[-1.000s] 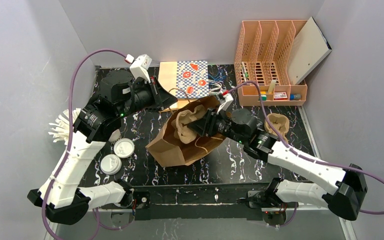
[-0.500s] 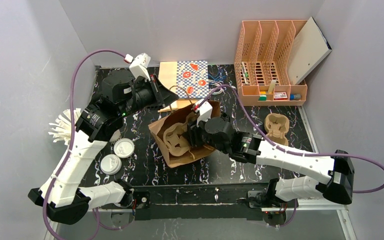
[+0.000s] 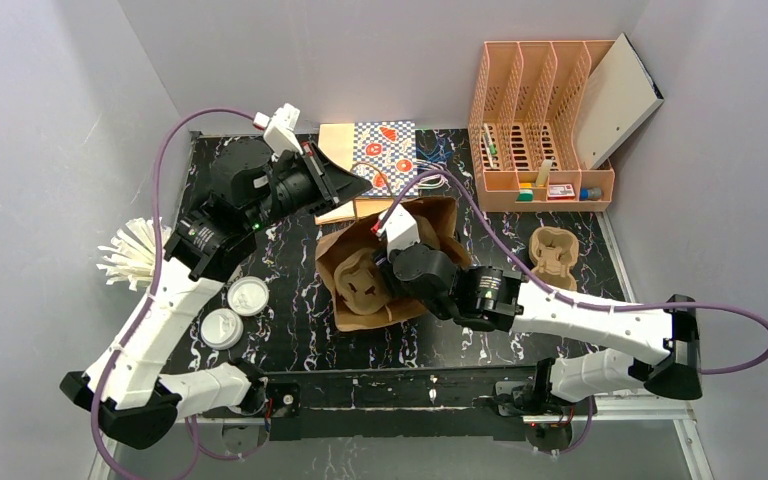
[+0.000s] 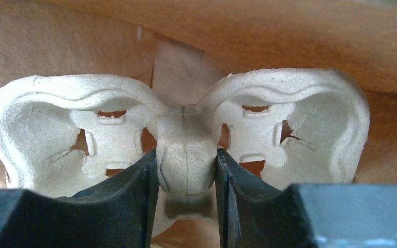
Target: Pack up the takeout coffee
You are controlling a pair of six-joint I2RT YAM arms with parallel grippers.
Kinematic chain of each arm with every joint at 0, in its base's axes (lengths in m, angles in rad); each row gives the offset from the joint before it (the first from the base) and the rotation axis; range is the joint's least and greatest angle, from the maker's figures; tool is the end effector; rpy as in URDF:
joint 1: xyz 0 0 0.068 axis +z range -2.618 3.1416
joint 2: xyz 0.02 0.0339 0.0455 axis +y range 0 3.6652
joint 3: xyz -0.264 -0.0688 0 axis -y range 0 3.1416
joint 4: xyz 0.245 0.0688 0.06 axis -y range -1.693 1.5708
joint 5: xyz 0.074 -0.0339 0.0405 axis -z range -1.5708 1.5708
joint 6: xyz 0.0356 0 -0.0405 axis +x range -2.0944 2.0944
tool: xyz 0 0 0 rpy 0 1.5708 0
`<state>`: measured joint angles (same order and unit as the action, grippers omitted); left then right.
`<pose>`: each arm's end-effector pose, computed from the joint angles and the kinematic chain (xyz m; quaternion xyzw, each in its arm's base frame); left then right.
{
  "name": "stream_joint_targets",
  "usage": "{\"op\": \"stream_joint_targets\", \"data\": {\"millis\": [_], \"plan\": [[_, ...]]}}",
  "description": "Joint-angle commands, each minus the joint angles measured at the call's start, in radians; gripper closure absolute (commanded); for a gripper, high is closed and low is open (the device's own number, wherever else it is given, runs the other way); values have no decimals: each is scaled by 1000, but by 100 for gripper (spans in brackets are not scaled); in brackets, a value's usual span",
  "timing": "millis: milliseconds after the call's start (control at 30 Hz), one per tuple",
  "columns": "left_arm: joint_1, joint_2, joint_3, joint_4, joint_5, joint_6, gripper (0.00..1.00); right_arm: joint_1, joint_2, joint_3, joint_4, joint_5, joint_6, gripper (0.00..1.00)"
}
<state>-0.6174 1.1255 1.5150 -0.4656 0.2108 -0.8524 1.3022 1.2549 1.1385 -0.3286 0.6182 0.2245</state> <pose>0.1740 -0.1327 0.4920 -0.0145 0.7328 -0.5105 0.4497 0.0945 0.2657 0.3512 -0.2741 0.7748 0.1656 0.5452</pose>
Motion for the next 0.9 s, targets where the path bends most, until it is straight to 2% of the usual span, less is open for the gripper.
{"op": "stream_joint_targets", "data": {"millis": [0,200,400,500,567,700,867], "plan": [[-1,-38,-56,93,29,-152,100,19,-18,81,-194,116,58,86],[-2,-93,-118,117,35,-267,100,25,-57,132,-339,78,152,86],[-2,-134,-158,116,1,-312,100,25,-7,225,-493,-79,316,86],[-2,-123,-147,120,-25,-322,100,25,33,263,-555,-106,368,88],[-2,-114,-163,158,-28,-356,100,23,54,269,-581,-104,384,88],[-2,-107,-298,334,-23,-485,100,3,83,265,-612,-108,401,88],[-2,-76,-298,289,-101,-434,99,-74,97,196,-577,-197,371,89]]}}
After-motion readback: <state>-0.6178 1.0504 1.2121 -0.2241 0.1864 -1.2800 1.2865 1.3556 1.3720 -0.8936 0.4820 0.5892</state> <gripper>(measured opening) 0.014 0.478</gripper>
